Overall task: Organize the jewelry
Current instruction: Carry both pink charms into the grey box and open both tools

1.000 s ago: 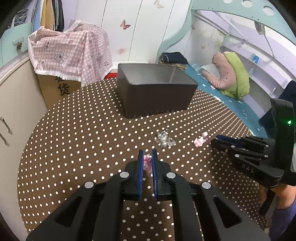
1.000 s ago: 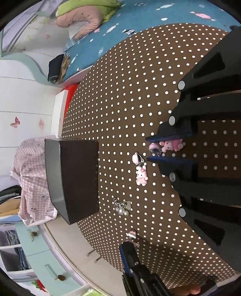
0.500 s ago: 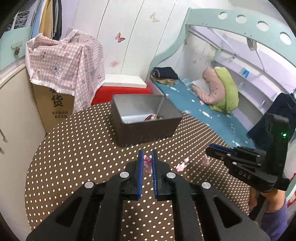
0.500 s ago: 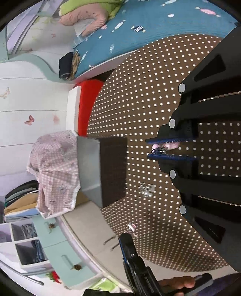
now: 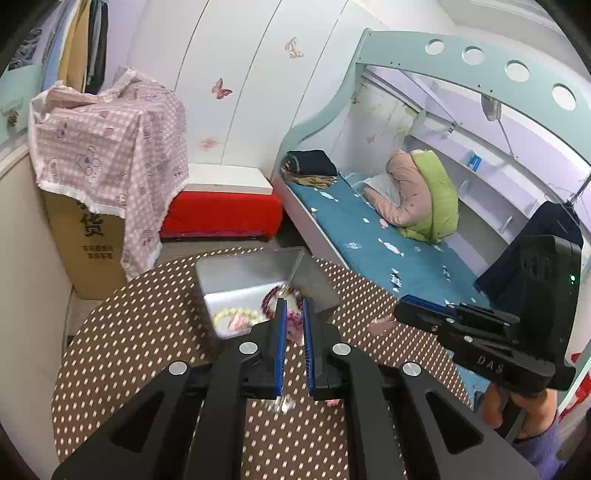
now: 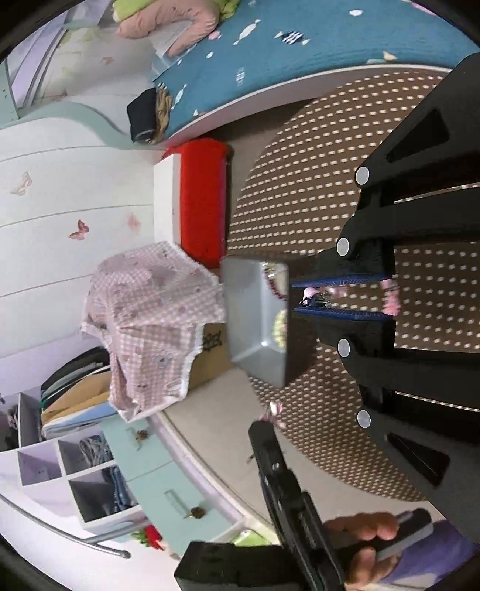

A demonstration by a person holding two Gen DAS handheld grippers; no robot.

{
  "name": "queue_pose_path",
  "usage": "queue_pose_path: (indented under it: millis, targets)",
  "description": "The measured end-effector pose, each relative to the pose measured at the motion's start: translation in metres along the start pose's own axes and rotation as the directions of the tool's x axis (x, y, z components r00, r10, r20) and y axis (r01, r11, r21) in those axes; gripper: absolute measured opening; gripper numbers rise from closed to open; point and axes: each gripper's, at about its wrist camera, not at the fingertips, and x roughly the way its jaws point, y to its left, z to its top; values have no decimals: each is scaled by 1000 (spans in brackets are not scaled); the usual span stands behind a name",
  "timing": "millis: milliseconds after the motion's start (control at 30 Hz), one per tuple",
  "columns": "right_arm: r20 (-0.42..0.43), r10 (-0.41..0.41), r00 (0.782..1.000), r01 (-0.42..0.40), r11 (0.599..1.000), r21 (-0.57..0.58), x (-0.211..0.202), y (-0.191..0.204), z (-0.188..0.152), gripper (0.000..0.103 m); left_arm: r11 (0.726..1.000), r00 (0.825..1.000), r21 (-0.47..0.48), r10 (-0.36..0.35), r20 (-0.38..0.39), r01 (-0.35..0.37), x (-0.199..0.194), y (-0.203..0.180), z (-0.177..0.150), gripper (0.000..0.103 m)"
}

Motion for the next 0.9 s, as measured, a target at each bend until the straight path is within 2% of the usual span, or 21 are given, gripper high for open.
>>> queue_pose_path:
  millis: [167, 300, 633, 900]
  targets:
    - [1, 32, 999, -32, 999, 16, 21, 2, 26, 12, 1000, 999, -26, 3, -42, -4, 30, 10, 18, 7]
    - [-14, 43, 999, -43, 999, 22, 44, 4, 39, 12, 998, 997, -53, 14, -80, -18, 51, 21, 19, 7]
    - [-104, 47, 993, -42, 998, 47, 99, 2, 31, 12, 996, 985, -74, 32, -171, -45, 91, 37, 6, 7]
    - [-129, 42, 991, -34, 997, 63, 109, -4, 23, 12, 996, 985, -60, 50, -166, -60, 93, 31, 3, 8]
